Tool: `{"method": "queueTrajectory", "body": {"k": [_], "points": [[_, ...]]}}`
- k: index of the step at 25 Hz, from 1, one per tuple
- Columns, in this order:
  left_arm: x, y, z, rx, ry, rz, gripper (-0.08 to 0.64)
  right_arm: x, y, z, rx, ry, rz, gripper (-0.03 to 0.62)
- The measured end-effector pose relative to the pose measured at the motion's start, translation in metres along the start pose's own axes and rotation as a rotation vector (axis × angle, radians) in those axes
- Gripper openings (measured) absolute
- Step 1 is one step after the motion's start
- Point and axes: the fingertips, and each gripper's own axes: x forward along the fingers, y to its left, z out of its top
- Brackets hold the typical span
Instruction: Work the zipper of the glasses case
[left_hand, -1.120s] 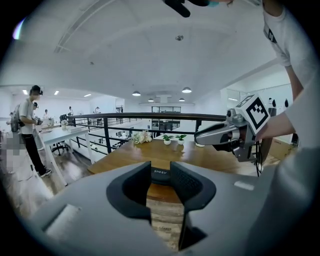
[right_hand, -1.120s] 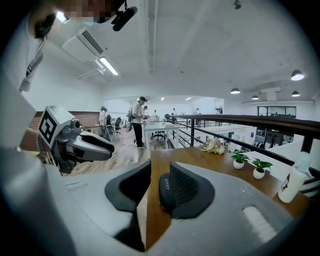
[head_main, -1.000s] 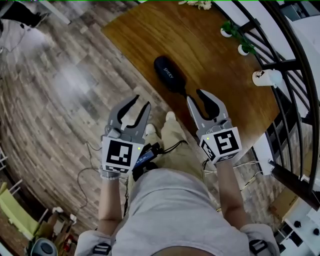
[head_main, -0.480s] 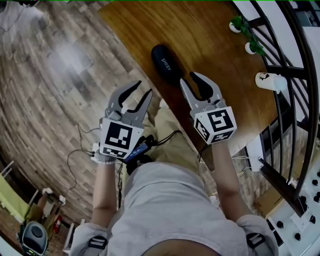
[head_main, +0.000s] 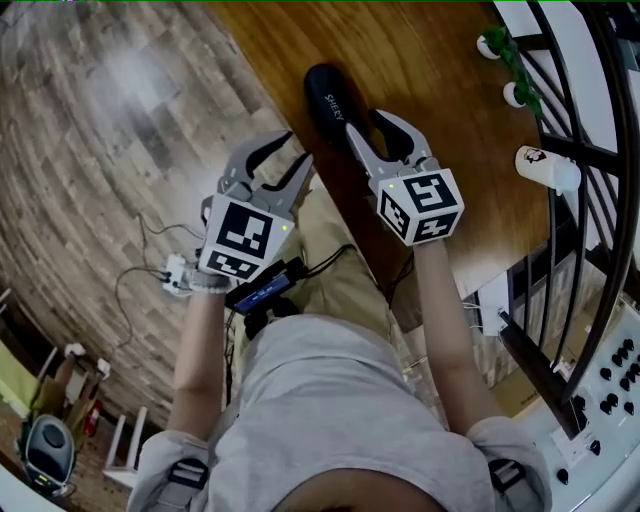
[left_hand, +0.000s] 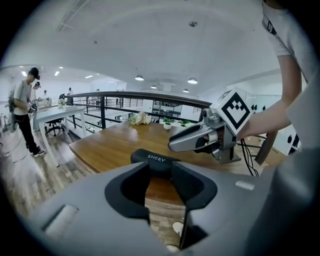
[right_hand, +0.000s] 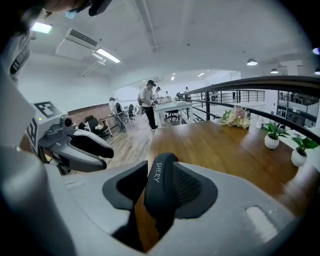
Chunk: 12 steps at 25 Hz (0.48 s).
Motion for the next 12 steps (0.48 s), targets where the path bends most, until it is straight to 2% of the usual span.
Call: {"method": "queueTrajectory", "body": {"k": [12], "points": [[0.03,-0.009,-0.028,-0.007,0.069,-0.016,0.144,0.038,-0.01,-0.024,0.021,0.089,0.059,0.189]]}}
